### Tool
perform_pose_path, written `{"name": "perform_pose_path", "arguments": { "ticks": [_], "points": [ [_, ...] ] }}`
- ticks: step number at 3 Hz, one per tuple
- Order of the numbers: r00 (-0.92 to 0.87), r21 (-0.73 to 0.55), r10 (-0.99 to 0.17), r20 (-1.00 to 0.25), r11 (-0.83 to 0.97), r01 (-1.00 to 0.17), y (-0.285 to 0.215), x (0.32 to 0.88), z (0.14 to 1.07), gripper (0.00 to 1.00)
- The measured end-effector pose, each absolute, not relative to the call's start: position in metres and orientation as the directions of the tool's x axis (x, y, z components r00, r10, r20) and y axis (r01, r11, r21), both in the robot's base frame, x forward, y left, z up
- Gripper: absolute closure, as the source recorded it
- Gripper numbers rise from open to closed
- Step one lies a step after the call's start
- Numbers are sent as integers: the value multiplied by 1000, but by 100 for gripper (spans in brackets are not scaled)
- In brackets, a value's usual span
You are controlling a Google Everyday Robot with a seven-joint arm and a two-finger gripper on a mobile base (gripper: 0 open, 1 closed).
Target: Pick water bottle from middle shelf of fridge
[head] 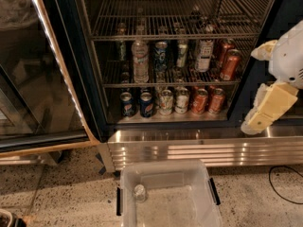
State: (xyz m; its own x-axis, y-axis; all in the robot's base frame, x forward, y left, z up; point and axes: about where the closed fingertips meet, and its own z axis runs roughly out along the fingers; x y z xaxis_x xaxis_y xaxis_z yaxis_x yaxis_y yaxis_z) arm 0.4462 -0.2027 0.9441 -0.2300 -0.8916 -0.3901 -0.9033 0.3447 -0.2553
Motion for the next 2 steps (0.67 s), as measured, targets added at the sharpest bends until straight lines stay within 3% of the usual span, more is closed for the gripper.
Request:
{"name": "perform_pose_path", "arguments": {
  "ticks": [1, 2],
  "points": [
    [-176, -286, -835, -521, 365, -886, -179, 479, 928, 0],
    [-162, -331, -824, -543, 388, -860, -177, 492, 939, 0]
  ]
}}
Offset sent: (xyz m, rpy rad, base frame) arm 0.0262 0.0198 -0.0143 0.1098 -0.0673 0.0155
